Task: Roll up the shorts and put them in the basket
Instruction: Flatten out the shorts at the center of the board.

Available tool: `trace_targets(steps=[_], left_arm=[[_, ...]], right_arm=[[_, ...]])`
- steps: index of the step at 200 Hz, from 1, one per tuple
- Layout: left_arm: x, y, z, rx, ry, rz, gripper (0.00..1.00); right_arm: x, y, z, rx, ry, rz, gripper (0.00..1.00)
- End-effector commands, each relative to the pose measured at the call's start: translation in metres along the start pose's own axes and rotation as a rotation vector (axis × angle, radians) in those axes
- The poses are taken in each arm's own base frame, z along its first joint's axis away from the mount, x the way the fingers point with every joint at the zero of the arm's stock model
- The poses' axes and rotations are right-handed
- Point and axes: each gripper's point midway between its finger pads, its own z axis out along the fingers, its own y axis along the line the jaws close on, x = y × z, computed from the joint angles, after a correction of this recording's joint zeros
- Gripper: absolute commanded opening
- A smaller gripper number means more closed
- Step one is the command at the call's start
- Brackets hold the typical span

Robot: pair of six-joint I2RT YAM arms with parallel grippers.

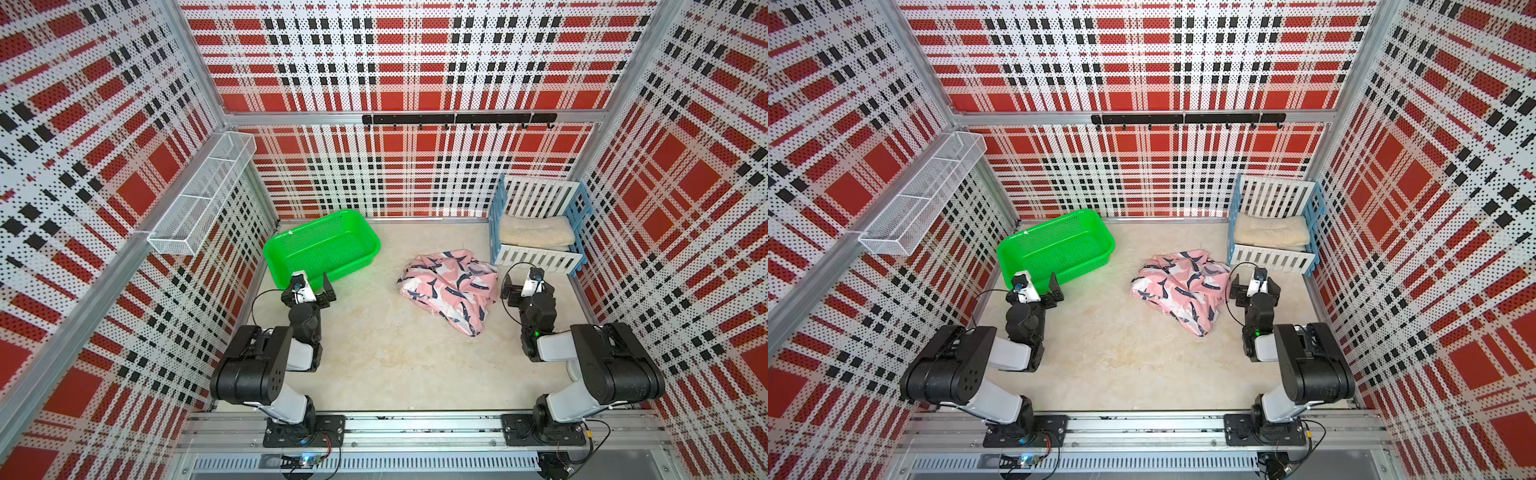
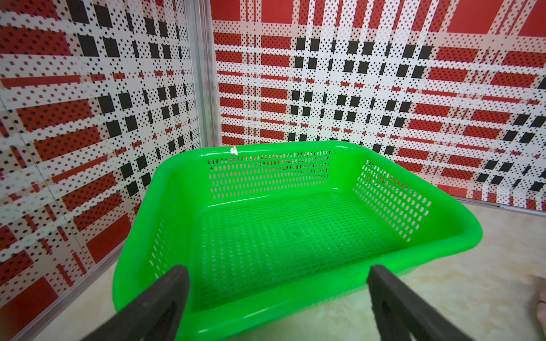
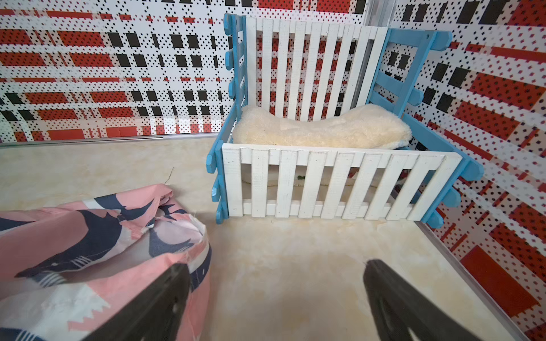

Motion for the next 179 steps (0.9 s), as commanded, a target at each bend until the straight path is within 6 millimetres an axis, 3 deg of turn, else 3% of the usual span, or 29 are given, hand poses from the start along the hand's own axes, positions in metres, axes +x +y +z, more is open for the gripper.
trace_targets(steps=[1, 179], left_arm=[[-0.0011, 0.0007, 0.0025, 0.0, 0.0, -0.001, 0.99], [-0.0014, 0.0007, 0.0028, 0.008, 0.0, -0.004, 0.99]], right_arm=[[0.0032, 0.0005, -0.0016, 0.001, 0.002, 0.006, 0.99], [0.0035, 0.0004, -0.0016, 0.002, 0.003, 0.006, 0.99]])
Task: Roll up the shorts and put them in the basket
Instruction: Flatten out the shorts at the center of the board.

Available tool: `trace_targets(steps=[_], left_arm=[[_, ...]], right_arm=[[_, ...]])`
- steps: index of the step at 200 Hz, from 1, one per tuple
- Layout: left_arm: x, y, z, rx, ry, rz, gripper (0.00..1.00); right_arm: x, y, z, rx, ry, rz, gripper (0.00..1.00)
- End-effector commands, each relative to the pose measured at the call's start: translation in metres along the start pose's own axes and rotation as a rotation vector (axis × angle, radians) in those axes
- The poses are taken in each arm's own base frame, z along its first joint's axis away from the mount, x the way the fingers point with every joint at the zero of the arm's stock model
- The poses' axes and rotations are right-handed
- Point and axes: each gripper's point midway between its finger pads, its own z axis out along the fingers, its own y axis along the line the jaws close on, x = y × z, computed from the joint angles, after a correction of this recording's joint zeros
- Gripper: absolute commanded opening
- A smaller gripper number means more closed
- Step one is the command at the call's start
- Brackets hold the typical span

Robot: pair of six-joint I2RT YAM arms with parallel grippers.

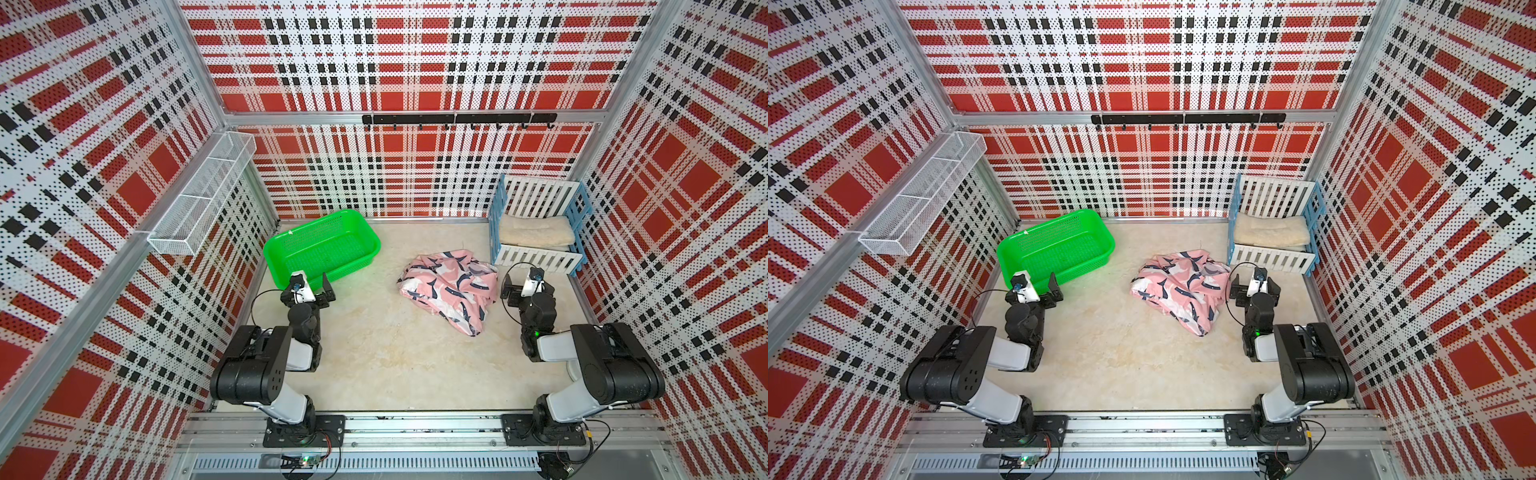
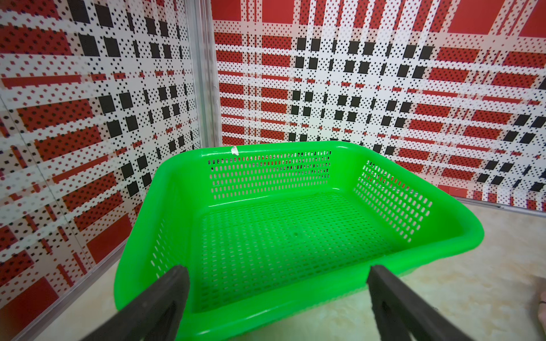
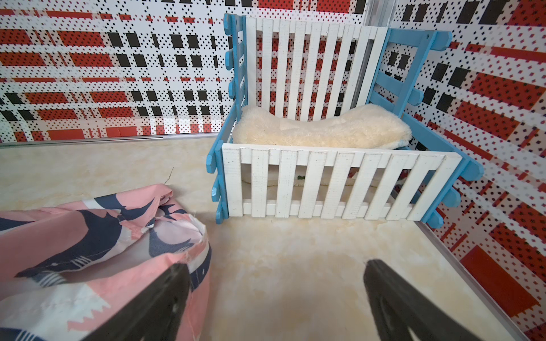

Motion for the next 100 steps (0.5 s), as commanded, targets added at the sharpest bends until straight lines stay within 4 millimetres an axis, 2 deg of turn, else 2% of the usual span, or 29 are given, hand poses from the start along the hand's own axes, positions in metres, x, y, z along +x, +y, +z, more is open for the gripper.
trace_targets(steps=[1, 100], left_arm=[[-0.0009, -0.0009, 0.0024, 0.007, 0.001, -0.001, 0.99], [-0.0008, 0.0, 0.0023, 0.02, 0.002, -0.011, 0.99]], right_arm=[[0.0034, 0.0005, -0.0016, 0.001, 0.003, 0.006, 0.99], [0.003, 0.0005, -0.0014, 0.002, 0.002, 0.006, 0.99]])
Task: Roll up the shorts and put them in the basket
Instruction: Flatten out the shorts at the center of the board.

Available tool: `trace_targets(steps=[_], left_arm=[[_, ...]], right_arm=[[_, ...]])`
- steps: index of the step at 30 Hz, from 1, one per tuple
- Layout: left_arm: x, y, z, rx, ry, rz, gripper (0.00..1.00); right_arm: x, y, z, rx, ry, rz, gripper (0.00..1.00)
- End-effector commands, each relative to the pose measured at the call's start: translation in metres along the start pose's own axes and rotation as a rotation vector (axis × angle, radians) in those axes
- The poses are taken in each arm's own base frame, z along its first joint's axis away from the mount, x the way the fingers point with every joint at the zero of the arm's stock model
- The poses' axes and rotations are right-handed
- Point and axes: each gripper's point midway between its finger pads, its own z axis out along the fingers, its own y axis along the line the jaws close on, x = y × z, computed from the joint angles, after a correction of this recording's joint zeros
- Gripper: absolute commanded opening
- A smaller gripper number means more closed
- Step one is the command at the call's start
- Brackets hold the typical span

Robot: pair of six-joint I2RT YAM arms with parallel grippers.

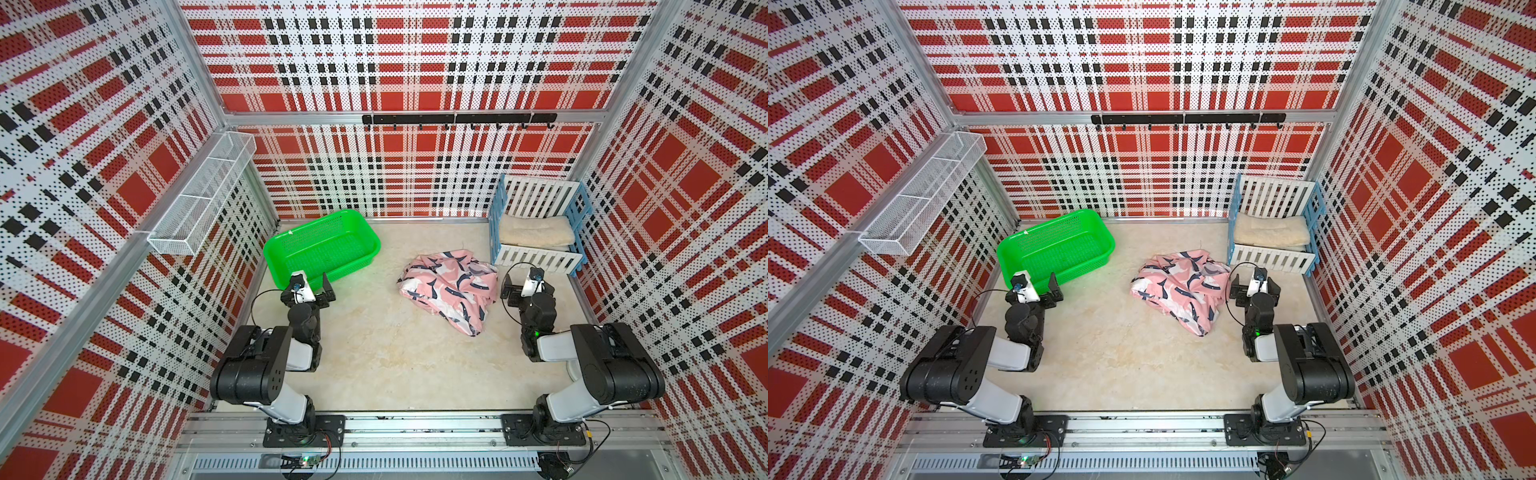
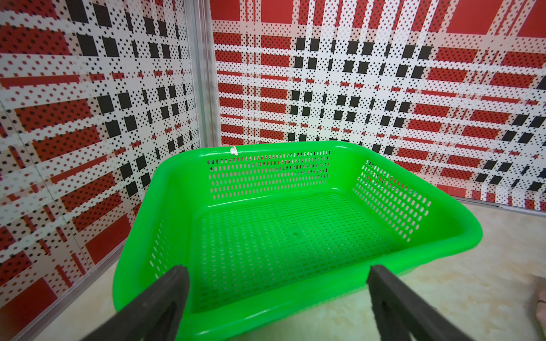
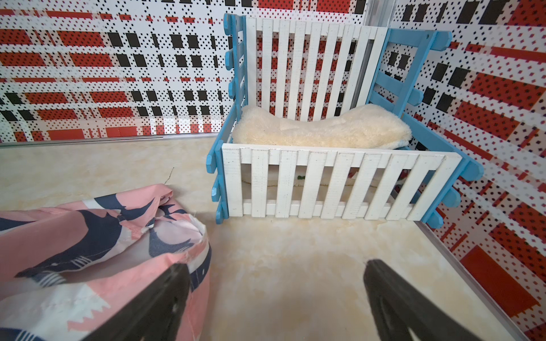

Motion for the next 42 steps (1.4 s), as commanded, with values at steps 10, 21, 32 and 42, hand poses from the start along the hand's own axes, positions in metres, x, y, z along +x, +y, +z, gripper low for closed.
trace_targets(steps=[10, 21, 32, 42], left_arm=[[-0.001, 0.0, 0.002, 0.023, 0.0, -0.015, 0.99], [-0.047, 0.015, -0.018, -0.2, -0.078, -0.021, 0.99], [-0.096, -0.043, 0.0, -0.081, 0.023, -0.336, 0.94], [-0.072, -0.172, 0.001, 0.297, 0.277, -0.355, 0.94]], right_arm=[[0.004, 0.001, -0.001, 0.001, 0.005, 0.006, 0.99], [-0.037, -0.004, 0.003, 0.056, 0.07, 0.015, 0.98], [-0.076, 0.097, -0.003, -0.253, 0.342, 0.01, 0.88], [-0.039, 0.169, -0.021, -0.423, 0.575, -0.004, 0.78]])
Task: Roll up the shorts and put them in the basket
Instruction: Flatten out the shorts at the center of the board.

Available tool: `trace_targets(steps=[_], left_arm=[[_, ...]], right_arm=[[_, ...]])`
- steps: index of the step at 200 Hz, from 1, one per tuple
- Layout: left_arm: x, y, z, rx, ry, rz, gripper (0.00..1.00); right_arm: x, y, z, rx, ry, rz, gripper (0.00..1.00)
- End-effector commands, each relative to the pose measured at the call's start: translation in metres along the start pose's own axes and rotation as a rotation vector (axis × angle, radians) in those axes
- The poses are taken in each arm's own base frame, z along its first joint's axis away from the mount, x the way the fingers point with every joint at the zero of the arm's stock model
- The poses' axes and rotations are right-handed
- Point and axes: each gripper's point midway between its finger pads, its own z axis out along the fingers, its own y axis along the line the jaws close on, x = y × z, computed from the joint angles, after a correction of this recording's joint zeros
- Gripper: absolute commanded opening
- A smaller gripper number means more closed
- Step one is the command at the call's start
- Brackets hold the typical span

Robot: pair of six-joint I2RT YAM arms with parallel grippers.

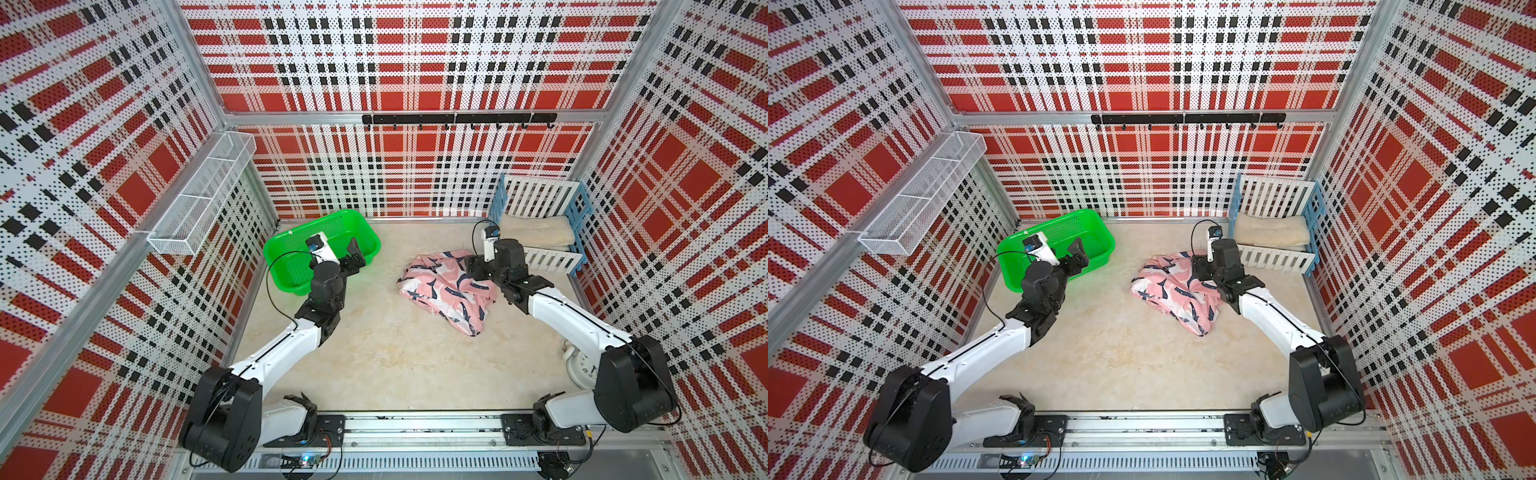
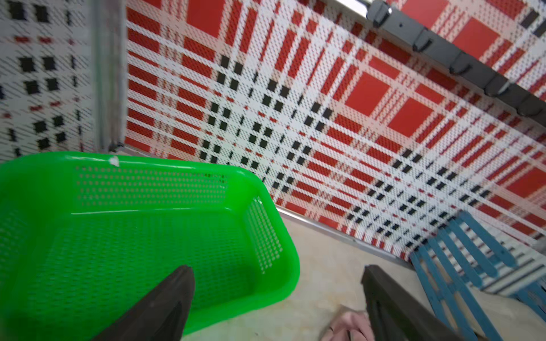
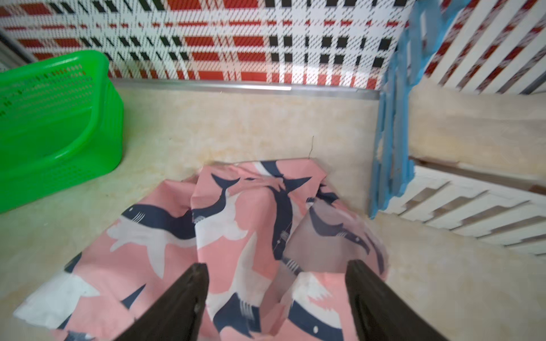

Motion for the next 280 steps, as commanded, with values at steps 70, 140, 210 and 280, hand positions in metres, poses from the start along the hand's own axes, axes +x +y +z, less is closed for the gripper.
trace_targets(steps=[70, 140, 210, 280], left_arm=[[0.102, -0.092, 0.004, 0.273, 0.342, 0.03, 0.93], [0.194, -0.103, -0.004, 0.395, 0.667, 0.081, 0.86], [0.219, -0.112, -0.015, 0.464, 0.752, 0.034, 0.4], [0.129, -0.142, -0.016, 0.526, 0.566, 0.023, 0.0]], right_arm=[[0.073, 0.043, -0.005, -0.053, 0.258, -0.072, 0.68], [0.121, 0.032, -0.041, -0.063, 0.343, -0.004, 0.74], [0.158, 0.031, -0.044, -0.083, 0.409, 0.058, 0.61], [0.084, 0.044, -0.058, -0.081, 0.234, 0.043, 0.0]])
